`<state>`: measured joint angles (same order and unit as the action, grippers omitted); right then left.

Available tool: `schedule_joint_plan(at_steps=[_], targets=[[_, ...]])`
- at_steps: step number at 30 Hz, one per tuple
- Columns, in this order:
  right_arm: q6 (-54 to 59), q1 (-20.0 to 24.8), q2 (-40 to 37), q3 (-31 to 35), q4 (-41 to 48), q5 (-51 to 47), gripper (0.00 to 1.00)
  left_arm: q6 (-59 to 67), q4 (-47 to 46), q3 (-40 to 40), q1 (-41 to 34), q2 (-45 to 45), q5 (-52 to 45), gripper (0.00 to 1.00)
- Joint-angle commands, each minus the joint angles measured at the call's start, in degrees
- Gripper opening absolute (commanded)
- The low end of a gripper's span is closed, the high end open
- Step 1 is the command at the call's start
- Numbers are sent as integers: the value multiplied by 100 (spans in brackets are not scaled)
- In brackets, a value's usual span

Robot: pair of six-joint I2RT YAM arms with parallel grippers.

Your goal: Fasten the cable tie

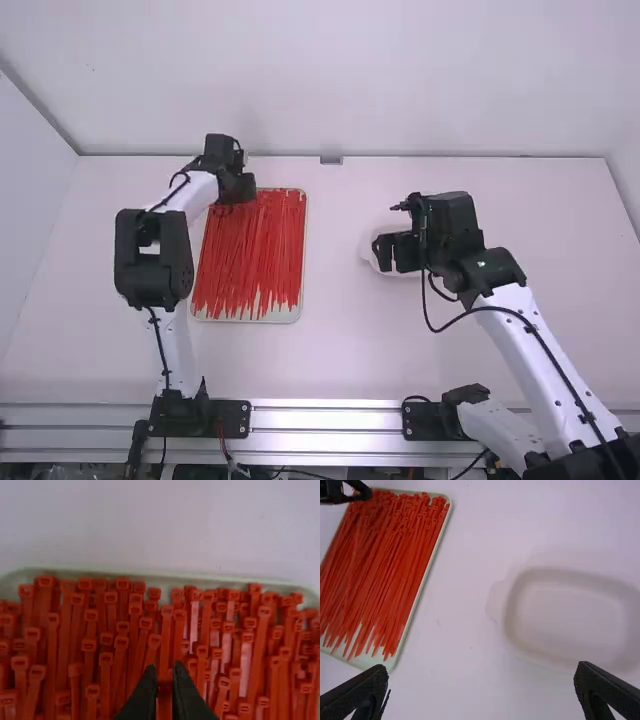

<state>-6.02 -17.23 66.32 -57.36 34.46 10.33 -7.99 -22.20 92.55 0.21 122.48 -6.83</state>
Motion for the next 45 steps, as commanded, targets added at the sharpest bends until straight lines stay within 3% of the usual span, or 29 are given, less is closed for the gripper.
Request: schedule_joint_plan(at_steps=[1, 11, 26, 34, 38, 45], targets=[[-17, -7, 33, -149, -22, -4, 100, -13, -151, 339, -22, -273, 26, 2], [-20, -9, 33, -149, -291, 243, 99, -9, -590, 553, -22, -1443, 22, 2], [-22, -11, 33, -149, -1733, 1451, 100, 111, -1191, 205, -140, -3773, 24, 2], [-20, -20, 33, -149, -2175, 1840, 100, -46, -721, -1198, -144, -5230, 20, 2], [-22, -234, 98, -149, -2409, 2011, 100, -332, -197, -2208, -181, -5993, 4, 2], [-203, -822, 483, -149, -2968, 1971, 100, -557, 1589, -3930, -199, -6848, -833, 2]])
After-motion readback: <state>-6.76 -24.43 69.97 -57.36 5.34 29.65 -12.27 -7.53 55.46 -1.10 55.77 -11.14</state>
